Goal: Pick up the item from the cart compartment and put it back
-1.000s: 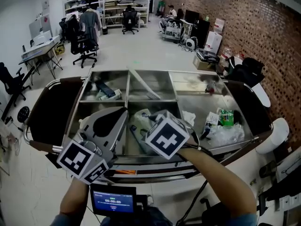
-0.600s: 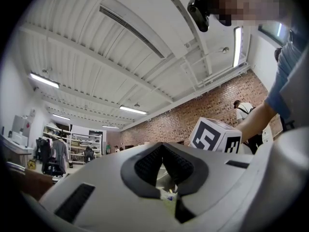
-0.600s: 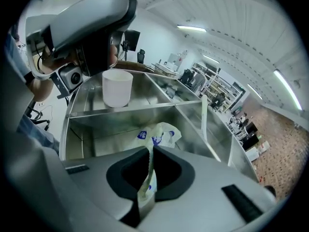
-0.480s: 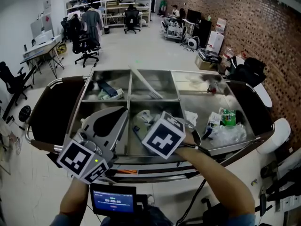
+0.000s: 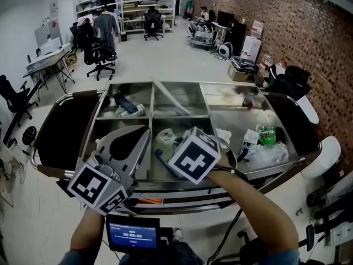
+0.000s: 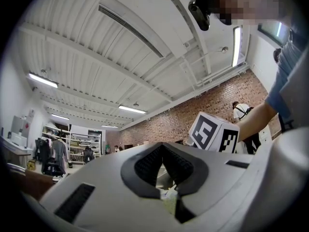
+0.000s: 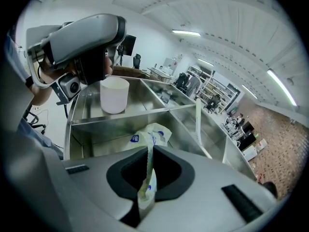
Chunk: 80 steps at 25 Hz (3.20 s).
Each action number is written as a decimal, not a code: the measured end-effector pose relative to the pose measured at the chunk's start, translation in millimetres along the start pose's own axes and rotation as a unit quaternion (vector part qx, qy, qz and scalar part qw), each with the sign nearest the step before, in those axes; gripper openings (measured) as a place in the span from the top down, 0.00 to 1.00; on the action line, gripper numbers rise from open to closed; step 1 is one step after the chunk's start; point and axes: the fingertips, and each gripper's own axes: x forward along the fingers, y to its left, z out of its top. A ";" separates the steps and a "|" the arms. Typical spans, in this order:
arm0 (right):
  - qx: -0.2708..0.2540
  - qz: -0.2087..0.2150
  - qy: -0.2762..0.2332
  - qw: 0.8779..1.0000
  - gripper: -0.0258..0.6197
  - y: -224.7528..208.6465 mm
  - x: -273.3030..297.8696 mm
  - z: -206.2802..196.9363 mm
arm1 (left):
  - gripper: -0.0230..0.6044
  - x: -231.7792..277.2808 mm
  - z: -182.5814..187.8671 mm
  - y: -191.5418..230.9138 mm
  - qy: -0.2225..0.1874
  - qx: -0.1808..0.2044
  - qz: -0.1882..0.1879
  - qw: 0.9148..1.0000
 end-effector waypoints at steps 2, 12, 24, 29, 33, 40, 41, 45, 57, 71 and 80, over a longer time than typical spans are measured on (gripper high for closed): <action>-0.001 -0.007 -0.003 1.000 0.96 -1.1 -3.3 2.1 | 0.94 -1.8 0.3 -0.5 0.000 -0.002 0.000 1.000; -0.008 -0.050 -0.017 0.999 0.96 -9.4 -18.5 12.6 | 0.94 -14.7 4.6 -2.9 -0.004 -0.002 0.001 1.000; -0.015 -0.132 -0.067 0.989 0.96 -23.0 -78.4 45.2 | 0.94 -46.8 19.3 -7.5 -0.014 0.007 0.006 1.000; -0.031 -0.161 -0.101 0.981 0.96 -13.3 -117.6 66.6 | 0.94 -67.0 27.1 -10.4 -0.016 0.009 0.015 1.000; -0.045 -0.177 -0.126 0.975 0.96 7.0 -149.6 74.9 | 0.94 -93.2 27.8 -14.6 -0.016 0.003 0.028 0.999; -0.051 -0.199 -0.170 0.964 0.96 53.4 -197.1 75.9 | 0.94 -144.1 24.4 -25.9 -0.014 -0.010 0.049 0.999; -0.054 -0.200 -0.176 0.962 0.96 62.3 -202.0 75.3 | 0.94 -151.8 23.7 -28.1 -0.014 -0.011 0.053 0.998; -0.051 -0.205 -0.194 0.958 0.96 103.5 -223.7 64.9 | 0.94 -179.8 16.5 -43.3 -0.006 -0.019 0.053 0.998; 0.021 -0.190 -0.262 0.946 0.96 185.1 -233.7 25.7 | 0.94 -233.4 7.8 -59.5 0.029 -0.035 0.079 0.996; 0.098 -0.165 -0.302 0.934 0.96 214.2 -209.0 -7.9 | 0.94 -253.3 13.7 -73.0 0.029 -0.024 0.096 0.995; 0.105 -0.160 -0.305 0.933 0.96 212.9 -202.2 -10.1 | 0.94 -257.7 14.9 -59.7 0.024 -0.024 0.120 0.992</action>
